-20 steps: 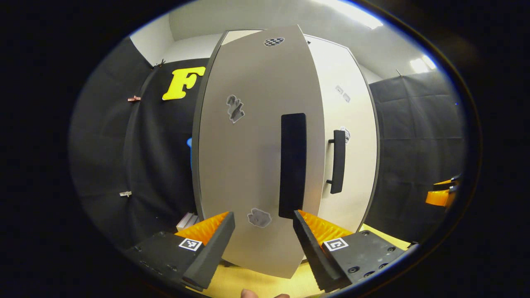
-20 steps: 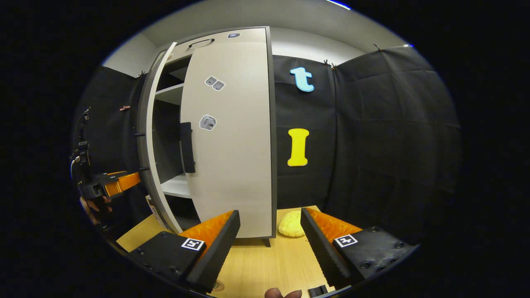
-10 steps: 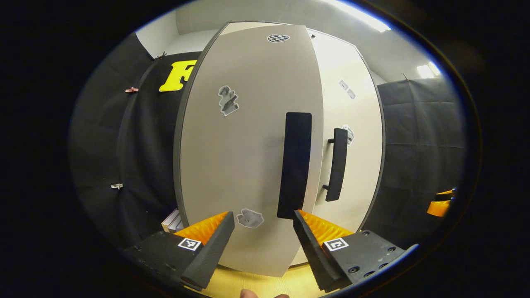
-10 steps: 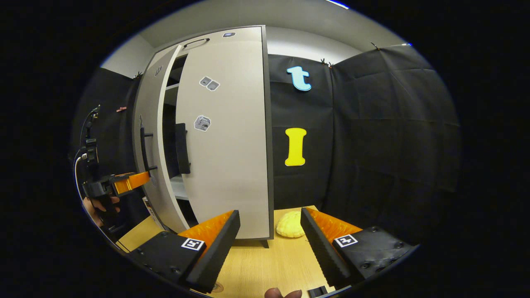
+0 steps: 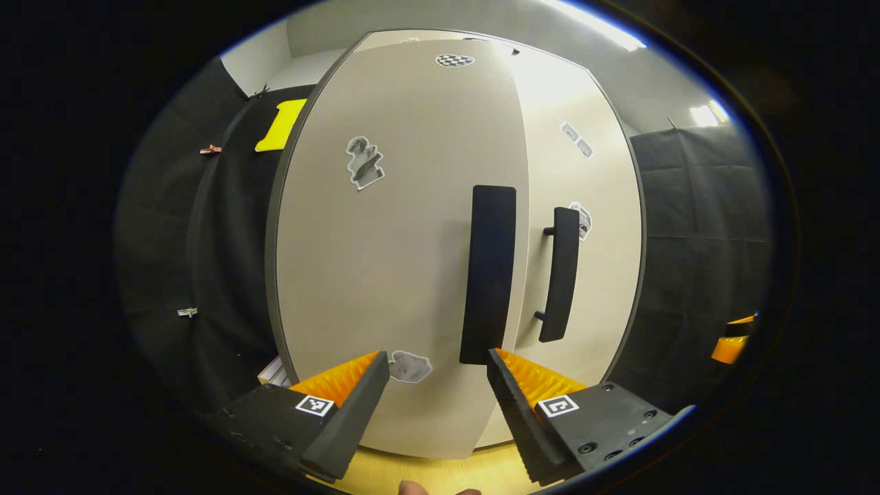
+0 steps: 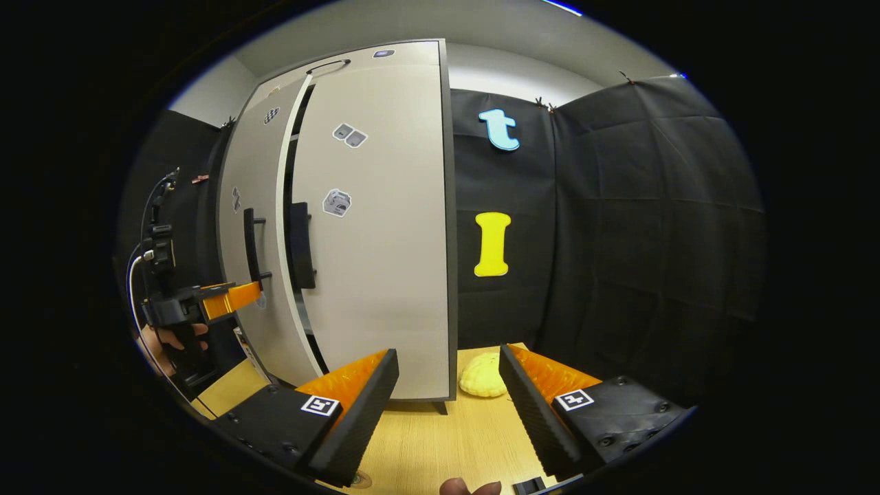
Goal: Grasp the bottle in the cabinet with the left hand and place it on the coaster, then close the right door with the right hand and the left door with the left hand.
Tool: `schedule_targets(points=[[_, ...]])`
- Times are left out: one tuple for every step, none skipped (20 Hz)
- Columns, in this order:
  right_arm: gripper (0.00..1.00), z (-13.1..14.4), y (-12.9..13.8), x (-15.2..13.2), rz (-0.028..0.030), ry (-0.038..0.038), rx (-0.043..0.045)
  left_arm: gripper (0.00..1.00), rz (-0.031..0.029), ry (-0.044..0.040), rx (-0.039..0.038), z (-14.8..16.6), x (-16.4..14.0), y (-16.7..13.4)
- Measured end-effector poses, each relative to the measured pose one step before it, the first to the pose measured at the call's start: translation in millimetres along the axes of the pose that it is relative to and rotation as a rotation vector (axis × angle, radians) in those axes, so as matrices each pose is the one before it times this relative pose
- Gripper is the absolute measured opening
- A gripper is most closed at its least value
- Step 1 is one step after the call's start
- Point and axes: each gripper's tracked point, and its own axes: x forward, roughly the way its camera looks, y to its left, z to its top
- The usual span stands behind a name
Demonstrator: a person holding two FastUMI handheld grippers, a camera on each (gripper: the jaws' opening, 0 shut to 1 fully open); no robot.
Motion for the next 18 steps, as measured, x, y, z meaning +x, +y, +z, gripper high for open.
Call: schedule_targets(points=[[0.98,-0.14,2.74,0.53,0.00290,-0.00003,-0.00079,0.92,-0.00248,0.00714,0.00541,-0.96,-1.06,0.85],[0.98,0.49,3.41,1.00,0.00471,-0.00004,-0.00038,0.92,0.00145,0.00726,0.00696,-1.65,-3.46,1.31],[0.98,0.86,1.83,0.78,0.00323,-0.00113,0.00064,0.92,0.00360,0.00648,0.00515,-1.17,-3.83,2.05],[0.98,1.32,3.59,0.54,0.00622,-0.00226,0.00249,0.92,0.00253,0.00524,0.00142,-1.96,-5.74,1.20],[0.98,0.65,1.69,-0.26,0.00262,-0.00071,0.00366,0.92,0.00203,0.00279,-0.00240,-0.51,-3.78,0.72],[0.98,0.55,2.34,-0.32,0.00403,-0.00085,0.00512,0.92,0.00316,0.00279,-0.00319,-1.91,-6.25,1.08],[0.98,0.86,2.40,-0.17,0.00443,-0.00073,0.00447,0.92,0.00519,0.00163,-0.00079,-0.49,-6.02,1.71],[0.98,1.65,2.88,-0.13,0.00464,-0.00253,0.00220,0.92,0.00459,-0.00042,0.00230,-0.25,-6.49,2.08],[0.98,1.68,3.37,-0.20,0.00607,-0.00403,0.00019,0.92,0.00327,-0.00507,0.00578,1.10,-8.87,1.27],[0.98,2.08,3.72,-0.27,0.00597,-0.00356,-0.00134,0.92,0.00549,-0.00550,0.00940,2.10,-7.76,1.42],[0.98,1.77,4.21,-0.11,0.00762,-0.00291,-0.00077,0.92,0.00550,-0.00529,0.01213,1.04,-8.01,1.98],[0.98,3.21,5.68,-0.43,0.01144,-0.00545,0.00043,0.92,0.00506,-0.00447,0.01013,2.14,-8.51,1.42],[0.98,3.51,5.50,-0.97,0.01040,-0.00727,-0.00155,0.92,0.00186,-0.00430,0.00628,1.02,-7.43,0.18],[0.98,3.31,5.51,-0.58,0.01012,-0.00664,-0.00342,0.92,0.00272,-0.00472,0.00349,1.85,-6.42,1.09],[0.98,1.67,5.91,-1.11,0.00835,-0.00295,-0.00195,0.92,0.00277,-0.00291,0.00158,1.39,-8.41,1.00],[0.98,1.73,5.37,-0.92,0.00812,-0.00163,0.00086,0.92,0.00527,0.00086,-0.00023,0.95,-7.47,1.34],[0.98,0.97,5.90,-1.79,0.00768,-0.00172,0.00223,0.92,0.00441,0.00154,-0.00264,-1.75,-5.96,1.57],[0.98,0.30,5.24,-1.82,0.00633,-0.00103,0.00066,0.92,0.00107,0.00083,-0.00188,0.33,-6.44,0.14]])
